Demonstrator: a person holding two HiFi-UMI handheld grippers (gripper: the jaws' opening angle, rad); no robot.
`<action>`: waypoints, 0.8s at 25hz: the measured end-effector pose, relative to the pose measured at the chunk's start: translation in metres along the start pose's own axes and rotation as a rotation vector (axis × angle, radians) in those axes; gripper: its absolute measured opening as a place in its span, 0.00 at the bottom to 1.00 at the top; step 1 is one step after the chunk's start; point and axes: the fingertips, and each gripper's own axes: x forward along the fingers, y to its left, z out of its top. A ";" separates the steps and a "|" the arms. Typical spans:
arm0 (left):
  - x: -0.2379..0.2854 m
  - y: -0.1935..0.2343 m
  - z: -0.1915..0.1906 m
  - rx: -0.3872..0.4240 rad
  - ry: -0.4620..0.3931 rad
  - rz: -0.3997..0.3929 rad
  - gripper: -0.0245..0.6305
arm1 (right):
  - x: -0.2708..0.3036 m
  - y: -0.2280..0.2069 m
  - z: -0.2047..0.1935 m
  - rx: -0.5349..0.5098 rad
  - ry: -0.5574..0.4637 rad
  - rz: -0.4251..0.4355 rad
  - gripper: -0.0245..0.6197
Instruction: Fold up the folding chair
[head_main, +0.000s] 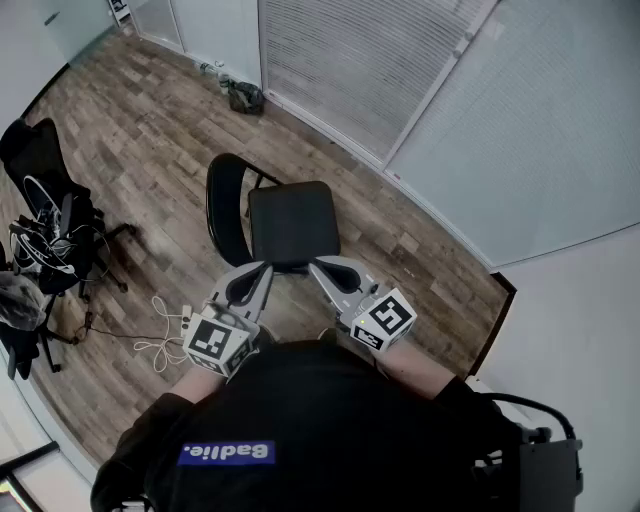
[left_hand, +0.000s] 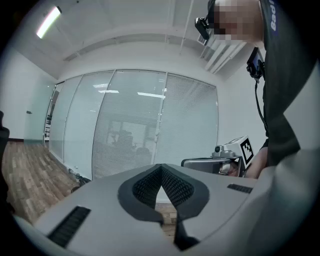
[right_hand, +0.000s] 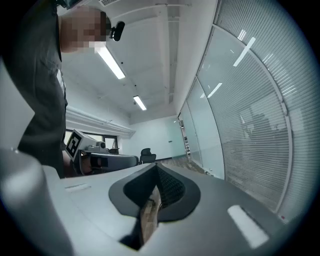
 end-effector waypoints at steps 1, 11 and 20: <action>-0.001 0.001 -0.001 0.011 -0.005 0.006 0.04 | -0.001 0.001 0.001 0.004 -0.001 -0.001 0.04; -0.006 0.001 -0.007 0.028 -0.010 0.025 0.04 | -0.004 0.006 -0.006 0.013 0.008 0.010 0.04; -0.004 -0.009 -0.008 0.034 -0.005 0.075 0.04 | -0.017 -0.001 -0.004 0.022 -0.006 0.032 0.04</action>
